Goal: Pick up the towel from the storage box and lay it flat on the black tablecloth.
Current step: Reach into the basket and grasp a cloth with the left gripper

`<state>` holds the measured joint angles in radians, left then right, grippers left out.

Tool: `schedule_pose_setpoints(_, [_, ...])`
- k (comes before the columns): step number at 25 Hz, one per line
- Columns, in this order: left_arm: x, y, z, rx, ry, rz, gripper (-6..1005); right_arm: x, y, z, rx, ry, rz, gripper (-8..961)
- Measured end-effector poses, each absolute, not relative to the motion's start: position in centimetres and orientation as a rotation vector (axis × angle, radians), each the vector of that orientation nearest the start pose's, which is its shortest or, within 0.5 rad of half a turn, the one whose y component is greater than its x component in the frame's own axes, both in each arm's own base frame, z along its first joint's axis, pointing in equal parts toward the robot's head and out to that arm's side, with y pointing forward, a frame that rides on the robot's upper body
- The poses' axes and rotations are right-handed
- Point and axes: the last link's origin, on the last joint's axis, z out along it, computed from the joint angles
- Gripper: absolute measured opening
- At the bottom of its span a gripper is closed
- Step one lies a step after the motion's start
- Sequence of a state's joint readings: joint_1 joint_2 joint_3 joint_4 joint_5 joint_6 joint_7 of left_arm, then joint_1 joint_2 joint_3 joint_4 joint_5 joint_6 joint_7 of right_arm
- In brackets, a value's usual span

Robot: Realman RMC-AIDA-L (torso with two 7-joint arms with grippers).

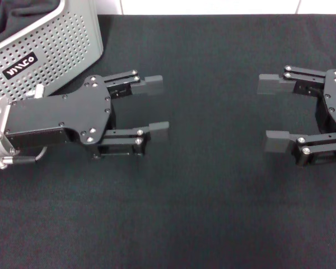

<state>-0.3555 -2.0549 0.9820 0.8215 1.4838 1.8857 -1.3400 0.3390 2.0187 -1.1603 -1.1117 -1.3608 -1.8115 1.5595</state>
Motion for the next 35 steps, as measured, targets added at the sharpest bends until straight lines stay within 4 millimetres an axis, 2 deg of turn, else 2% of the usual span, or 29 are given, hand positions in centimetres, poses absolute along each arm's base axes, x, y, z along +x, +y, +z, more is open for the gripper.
schedule_pose_setpoints(20, [-22.4,27.5,4.0,-2.721,-0.208,-1.258,800,17.4,28.2,5.5,-2.887,0.123,1.223,859])
schedule_pose_setpoints(25, [-24.9,28.3,6.8,-2.486,-0.246,-1.200,800,17.9,28.4,5.8,-2.849,0.136,1.234,859])
schedule_pose_setpoints(29, [-27.0,28.6,9.4,-2.219,-0.194,-1.150,801,18.4,28.7,5.8,-2.812,0.145,1.249,860])
schedule_pose_setpoints(35, [-28.9,28.9,10.3,-2.025,-0.103,-1.038,801,18.6,29.0,5.7,-2.791,0.108,1.245,860])
